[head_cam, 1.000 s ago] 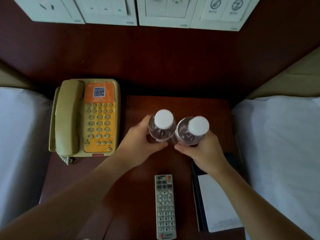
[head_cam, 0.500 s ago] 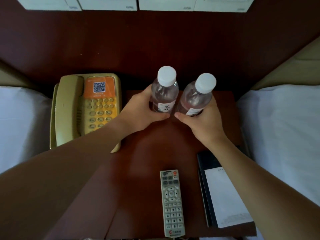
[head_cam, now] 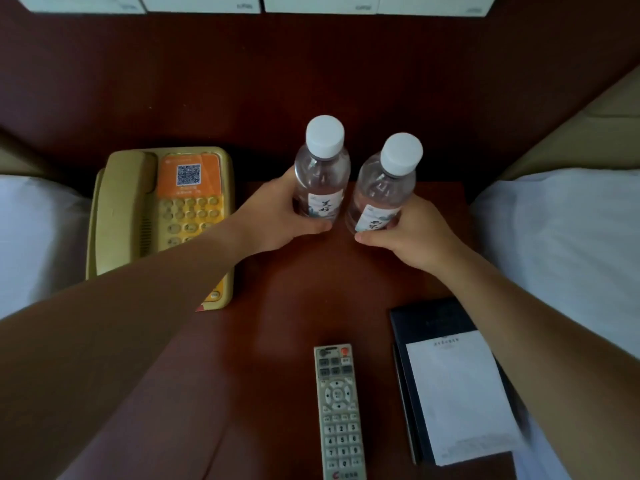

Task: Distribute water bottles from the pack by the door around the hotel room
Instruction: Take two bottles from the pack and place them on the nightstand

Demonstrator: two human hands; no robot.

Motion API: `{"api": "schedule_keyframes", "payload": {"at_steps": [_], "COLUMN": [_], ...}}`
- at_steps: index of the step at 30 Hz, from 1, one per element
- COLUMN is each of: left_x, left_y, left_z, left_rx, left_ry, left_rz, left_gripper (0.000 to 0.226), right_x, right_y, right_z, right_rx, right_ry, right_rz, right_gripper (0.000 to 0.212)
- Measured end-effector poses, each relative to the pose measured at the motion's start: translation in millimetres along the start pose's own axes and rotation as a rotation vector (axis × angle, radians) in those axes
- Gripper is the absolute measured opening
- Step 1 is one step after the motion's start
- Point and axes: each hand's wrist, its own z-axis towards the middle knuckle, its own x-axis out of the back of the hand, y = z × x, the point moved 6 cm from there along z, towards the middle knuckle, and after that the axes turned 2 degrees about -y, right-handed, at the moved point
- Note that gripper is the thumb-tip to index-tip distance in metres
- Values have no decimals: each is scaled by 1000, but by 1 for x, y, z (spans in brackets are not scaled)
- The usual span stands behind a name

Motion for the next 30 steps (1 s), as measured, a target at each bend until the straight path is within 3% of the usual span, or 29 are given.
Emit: {"api": "schedule_keyframes", "payload": {"at_steps": [10,30], "left_x": [9,6], "left_y": [-2,-7], "left_z": [24,20], "left_rx": [84,113], "left_ry": [-78,-29], "left_rz": [-47,-131], "left_gripper": [57,57], "right_x": [5,7], "right_y": [-8,-11], "right_z": [24,24], "right_rx": [11,3], "right_ry": [6,122], "right_rz": [-109,-117], "right_gripper": [76,72]}}
